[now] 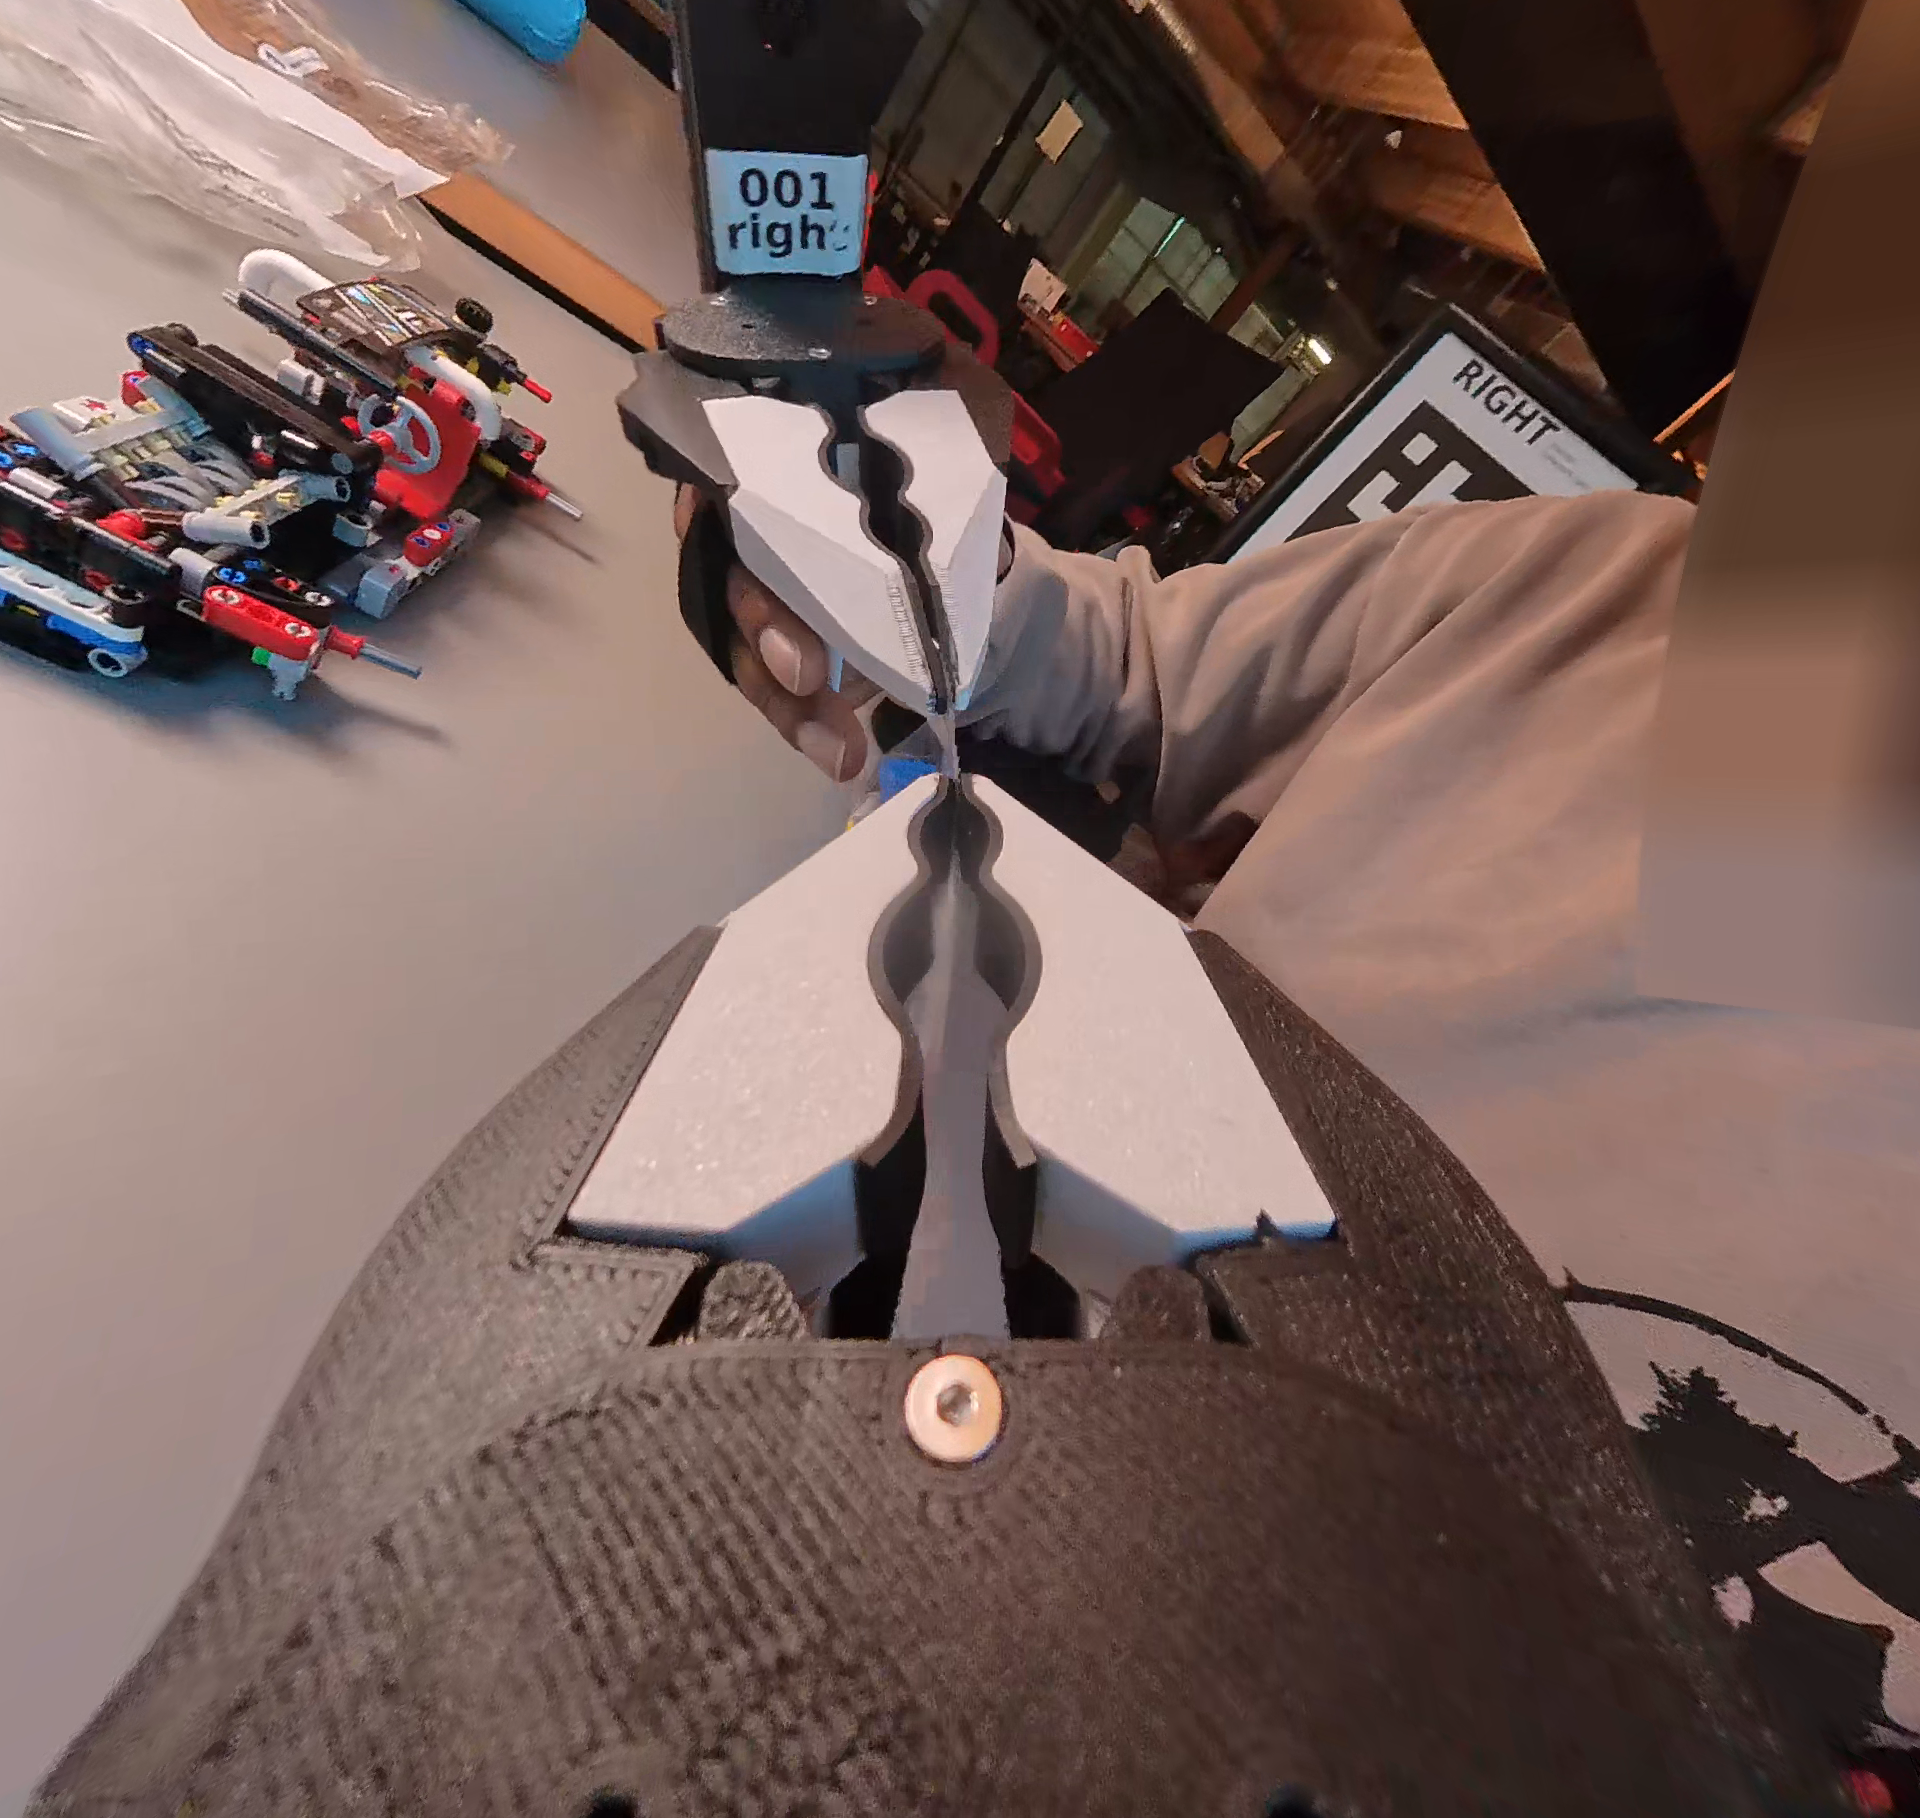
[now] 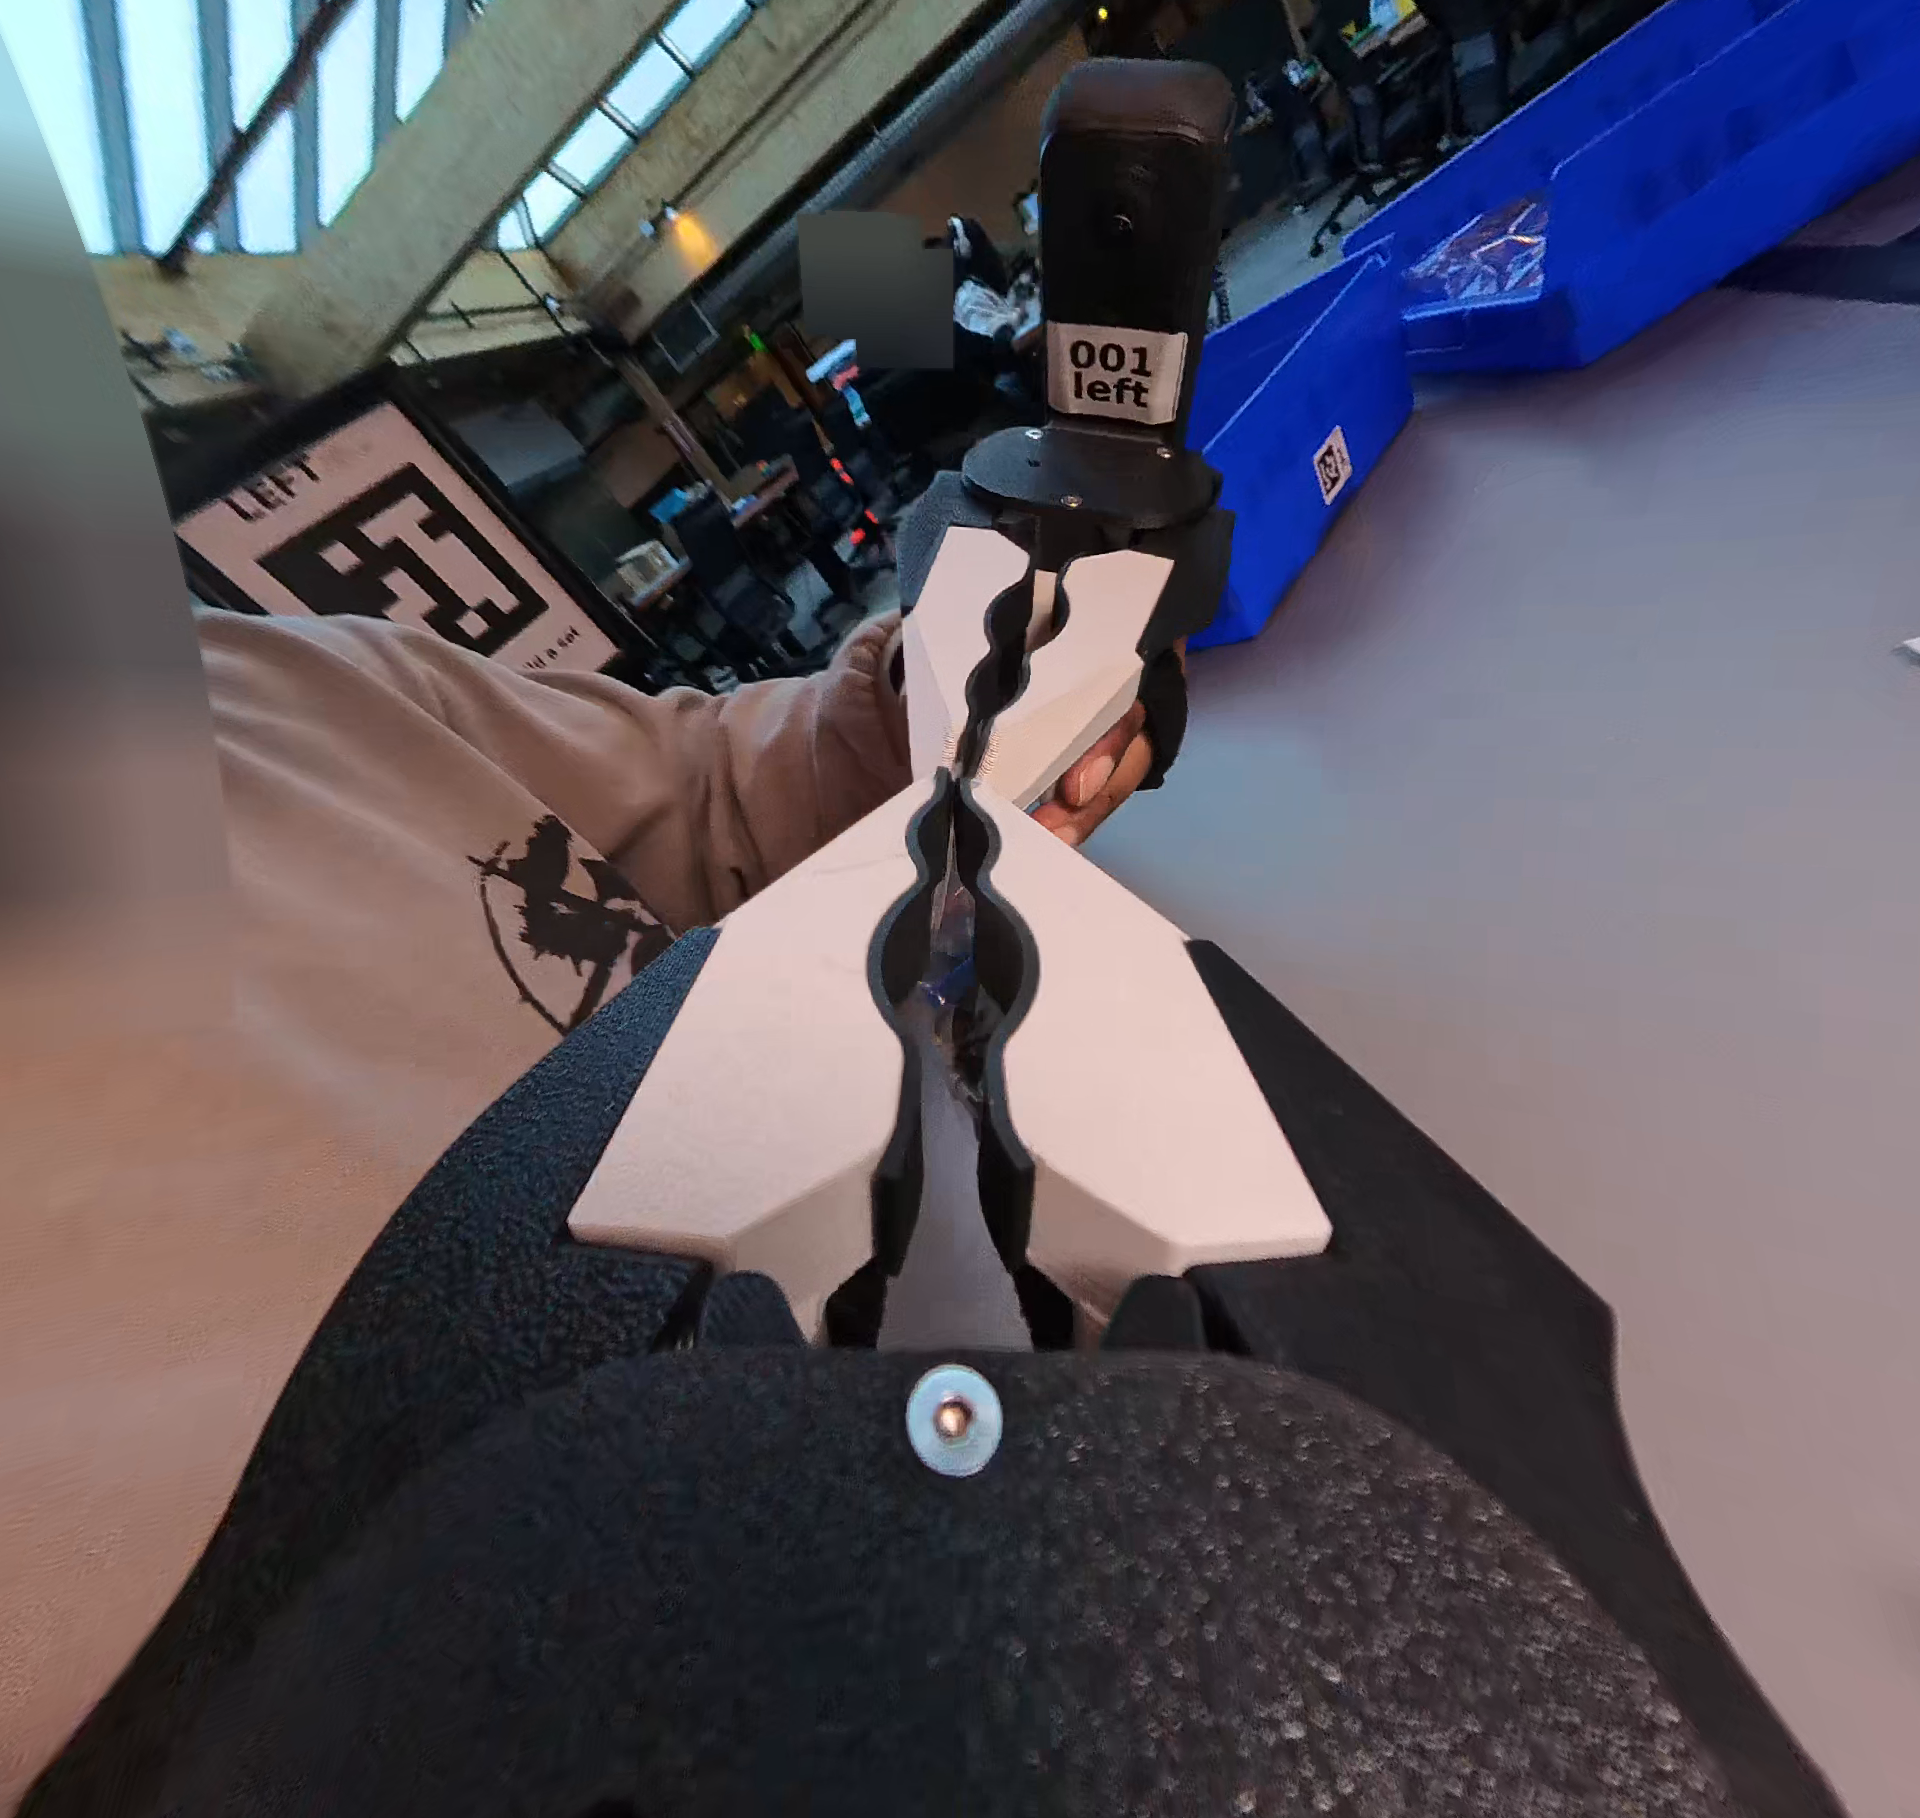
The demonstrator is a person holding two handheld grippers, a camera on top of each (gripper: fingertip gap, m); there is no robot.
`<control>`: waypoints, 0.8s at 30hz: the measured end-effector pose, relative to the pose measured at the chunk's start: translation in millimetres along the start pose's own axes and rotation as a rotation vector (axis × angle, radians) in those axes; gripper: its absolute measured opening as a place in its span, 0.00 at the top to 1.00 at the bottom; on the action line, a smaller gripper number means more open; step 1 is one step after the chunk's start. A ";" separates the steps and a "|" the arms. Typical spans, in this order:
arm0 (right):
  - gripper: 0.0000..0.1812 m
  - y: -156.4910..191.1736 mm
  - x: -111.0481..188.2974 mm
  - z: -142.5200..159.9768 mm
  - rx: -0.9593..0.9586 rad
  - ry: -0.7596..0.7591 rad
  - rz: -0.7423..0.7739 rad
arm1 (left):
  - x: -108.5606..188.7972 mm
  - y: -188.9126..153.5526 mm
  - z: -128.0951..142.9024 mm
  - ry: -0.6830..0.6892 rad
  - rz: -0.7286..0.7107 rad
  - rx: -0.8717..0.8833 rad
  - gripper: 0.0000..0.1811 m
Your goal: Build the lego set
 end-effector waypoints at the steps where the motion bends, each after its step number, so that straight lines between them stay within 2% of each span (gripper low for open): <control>1: 1.00 -1.1 0.2 1.0 0.015 0.010 0.022 | -0.1 1.7 1.0 0.005 -0.016 -0.002 1.00; 5: 1.00 -4.4 -1.0 5.9 0.066 0.034 0.081 | -0.9 3.3 2.6 0.026 -0.147 -0.095 1.00; 7: 1.00 -6.4 -3.7 9.3 0.076 0.050 0.104 | -0.8 2.1 1.2 0.020 -0.193 -0.134 0.97; 10: 1.00 -8.5 -5.9 12.1 0.079 0.050 0.120 | -1.1 3.0 1.8 0.032 -0.255 -0.168 0.98; 17: 1.00 -9.5 -5.9 19.5 0.121 0.065 0.138 | -3.9 6.6 6.9 0.047 -0.240 -0.159 1.00; 24: 1.00 -4.8 -8.8 24.3 0.301 0.230 0.244 | -11.9 8.1 12.7 0.154 -0.242 -0.142 1.00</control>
Point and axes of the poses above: each gripper's, where its closed fingertips meet, x back along the fingers, z out of its underside, y = z × x across the jaws, the point moved 8 cm from there along x, back along the fingers, and after that the axes turned 12 degrees about y, right-handed, at the moved point
